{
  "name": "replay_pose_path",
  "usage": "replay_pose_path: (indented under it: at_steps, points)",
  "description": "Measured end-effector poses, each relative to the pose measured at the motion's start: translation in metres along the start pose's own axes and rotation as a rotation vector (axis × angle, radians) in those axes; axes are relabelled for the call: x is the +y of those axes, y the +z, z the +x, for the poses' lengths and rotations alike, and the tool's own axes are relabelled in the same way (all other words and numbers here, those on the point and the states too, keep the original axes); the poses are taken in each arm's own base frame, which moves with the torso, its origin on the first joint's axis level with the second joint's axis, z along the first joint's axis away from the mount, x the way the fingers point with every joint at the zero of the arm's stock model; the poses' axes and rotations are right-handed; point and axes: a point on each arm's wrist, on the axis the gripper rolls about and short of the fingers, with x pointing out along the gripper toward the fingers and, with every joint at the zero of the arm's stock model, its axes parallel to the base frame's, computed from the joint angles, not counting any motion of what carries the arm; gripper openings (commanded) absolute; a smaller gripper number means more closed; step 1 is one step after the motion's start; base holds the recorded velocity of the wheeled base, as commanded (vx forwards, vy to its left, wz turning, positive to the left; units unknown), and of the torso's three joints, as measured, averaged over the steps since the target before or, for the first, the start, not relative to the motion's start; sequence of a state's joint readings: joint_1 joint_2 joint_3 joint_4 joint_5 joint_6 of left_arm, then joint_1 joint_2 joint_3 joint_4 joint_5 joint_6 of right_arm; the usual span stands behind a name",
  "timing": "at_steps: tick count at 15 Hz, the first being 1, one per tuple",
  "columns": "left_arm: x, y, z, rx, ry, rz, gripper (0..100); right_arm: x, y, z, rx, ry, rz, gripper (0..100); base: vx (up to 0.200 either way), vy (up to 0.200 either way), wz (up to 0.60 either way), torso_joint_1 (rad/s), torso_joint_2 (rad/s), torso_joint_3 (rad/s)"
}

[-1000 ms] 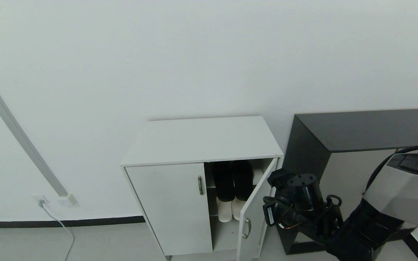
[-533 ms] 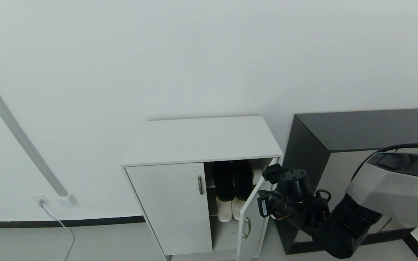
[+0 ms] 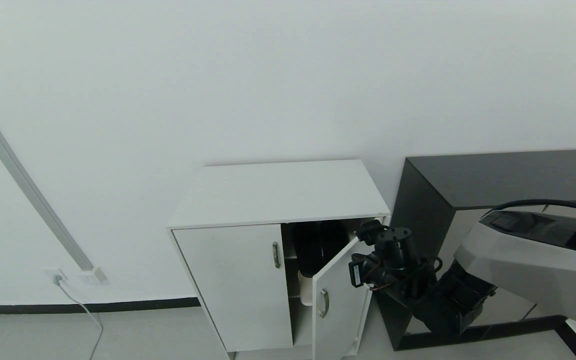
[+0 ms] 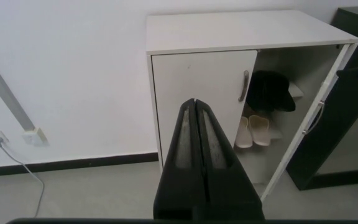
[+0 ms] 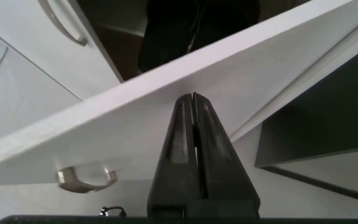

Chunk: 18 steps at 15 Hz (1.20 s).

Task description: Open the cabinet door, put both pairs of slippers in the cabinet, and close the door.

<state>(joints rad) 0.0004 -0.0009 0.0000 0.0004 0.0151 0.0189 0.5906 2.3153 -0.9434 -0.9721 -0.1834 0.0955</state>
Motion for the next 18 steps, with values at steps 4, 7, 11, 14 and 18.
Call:
replay_pose_path:
  at_steps: [4, 7, 11, 14, 18]
  points:
    - [0.000, 0.000, 0.000, 0.000, 0.000, 0.000, 0, -0.011, 0.000, 0.017, -0.018, -0.027, 0.016, 0, 0.000, 0.000, 0.00, 0.000, 0.00, 0.000]
    - [0.000, 0.000, 0.000, 0.000, 0.000, -0.001, 0, -0.013, 0.001, 0.029, -0.026, -0.032, 0.020, 0, 0.000, 0.000, 0.00, 0.000, 0.00, 0.000]
    - [0.000, 0.000, 0.000, 0.000, 0.000, 0.000, 0, -0.012, 0.004, 0.041, -0.023, -0.036, 0.021, 0, 0.000, 0.000, 0.00, 0.000, 0.00, 0.000]
    - [0.000, 0.000, 0.000, 0.000, 0.000, 0.000, 0, -0.011, 0.006, 0.046, -0.029, -0.035, 0.022, 0, 0.000, 0.000, 0.00, 0.000, 0.00, 0.000]
    - [0.000, 0.000, 0.000, 0.000, 0.000, 0.000, 0, -0.013, 0.009, 0.052, -0.035, -0.039, 0.025, 0, 0.000, 0.000, 0.00, 0.000, 0.00, 0.000]
